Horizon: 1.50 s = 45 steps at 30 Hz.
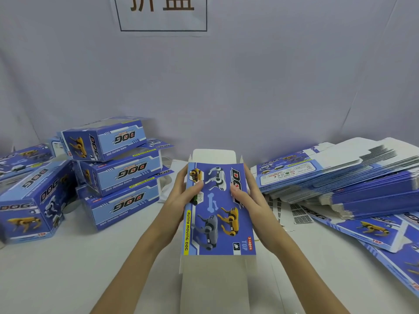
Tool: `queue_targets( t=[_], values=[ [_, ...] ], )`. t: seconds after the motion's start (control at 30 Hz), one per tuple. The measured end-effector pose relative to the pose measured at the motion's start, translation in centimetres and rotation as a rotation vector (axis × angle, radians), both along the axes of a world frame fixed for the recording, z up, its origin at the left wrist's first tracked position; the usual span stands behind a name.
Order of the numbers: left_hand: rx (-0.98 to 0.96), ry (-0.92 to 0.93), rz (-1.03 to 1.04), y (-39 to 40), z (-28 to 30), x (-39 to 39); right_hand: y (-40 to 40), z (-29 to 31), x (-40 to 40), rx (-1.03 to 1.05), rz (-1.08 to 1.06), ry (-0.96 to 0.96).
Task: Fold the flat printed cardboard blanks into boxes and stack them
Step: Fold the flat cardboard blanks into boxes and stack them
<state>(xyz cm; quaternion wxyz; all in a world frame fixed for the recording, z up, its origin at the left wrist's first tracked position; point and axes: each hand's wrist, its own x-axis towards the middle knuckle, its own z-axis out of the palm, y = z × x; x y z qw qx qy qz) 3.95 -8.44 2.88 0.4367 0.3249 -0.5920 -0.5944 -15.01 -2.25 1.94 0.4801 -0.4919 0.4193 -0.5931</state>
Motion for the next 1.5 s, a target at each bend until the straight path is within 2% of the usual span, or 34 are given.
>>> queue_targets(
  t=[0.13,0.23,0.43,0.8,0.97,1.07,1.2,1.3,1.43,1.5],
  values=[
    [-0.126,0.080,0.070,0.6,-0.6,-0.2,0.0,-0.5,0.7,-0.163,-0.154,0.025],
    [-0.194,0.130,0.033,0.8,-0.3,-0.7,0.1,-0.7,0.7,-0.195,-0.115,-0.055],
    [-0.131,0.236,-0.013,0.7,-0.4,-0.3,0.5,-0.3,0.8,-0.186,-0.083,-0.083],
    [-0.121,0.233,-0.049,0.5,-0.7,-0.1,0.5,-0.1,1.0,-0.213,-0.110,-0.097],
    [-0.121,0.210,-0.028,0.1,-1.1,0.1,0.5,-0.1,0.7,-0.155,-0.124,-0.098],
    [-0.163,0.192,0.041,0.1,-0.9,0.1,0.5,0.2,0.7,-0.169,-0.108,-0.062],
    [-0.325,0.112,0.308,-0.4,-0.4,0.5,0.1,0.2,0.4,-0.233,-0.236,0.148],
    [-0.120,0.183,0.222,-1.0,-0.2,1.3,0.0,-0.7,0.3,-0.176,-0.163,0.128],
    [0.034,0.204,0.187,-1.2,-0.4,1.1,-0.2,-1.3,0.8,0.075,-0.003,-0.232],
    [0.118,0.161,0.109,-0.6,-0.9,0.3,0.2,-1.4,1.6,0.130,0.116,-0.298]
  ],
)
